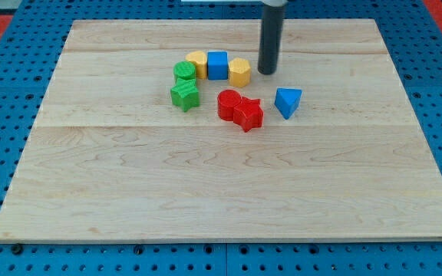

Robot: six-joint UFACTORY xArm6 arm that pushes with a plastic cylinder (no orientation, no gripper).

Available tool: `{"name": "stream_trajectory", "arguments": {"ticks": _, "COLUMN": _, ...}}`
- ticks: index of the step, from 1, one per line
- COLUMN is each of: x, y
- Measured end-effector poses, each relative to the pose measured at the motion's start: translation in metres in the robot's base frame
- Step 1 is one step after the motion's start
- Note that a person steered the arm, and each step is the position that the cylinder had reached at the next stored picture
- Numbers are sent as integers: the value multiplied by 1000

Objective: Push the blue triangle to the top right of the red star

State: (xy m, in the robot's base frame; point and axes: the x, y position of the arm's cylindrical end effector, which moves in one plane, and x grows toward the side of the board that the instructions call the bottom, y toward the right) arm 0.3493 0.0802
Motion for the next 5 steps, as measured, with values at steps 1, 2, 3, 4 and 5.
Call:
{"name": "stream_trajectory", "arguments": {"ticks": 1, "x": 33, "y": -24}}
{"name": "stream_trajectory", "arguments": {"ticks": 2, "x": 27, "y": -38}}
{"name": "stream_trajectory", "arguments": {"ticks": 3, "x": 17, "y": -32}}
{"name": "stream_trajectory", "arguments": {"ticks": 4, "x": 3, "y": -33}}
{"name": "stream_trajectory", "arguments": {"ticks": 5, "x": -6, "y": -33}}
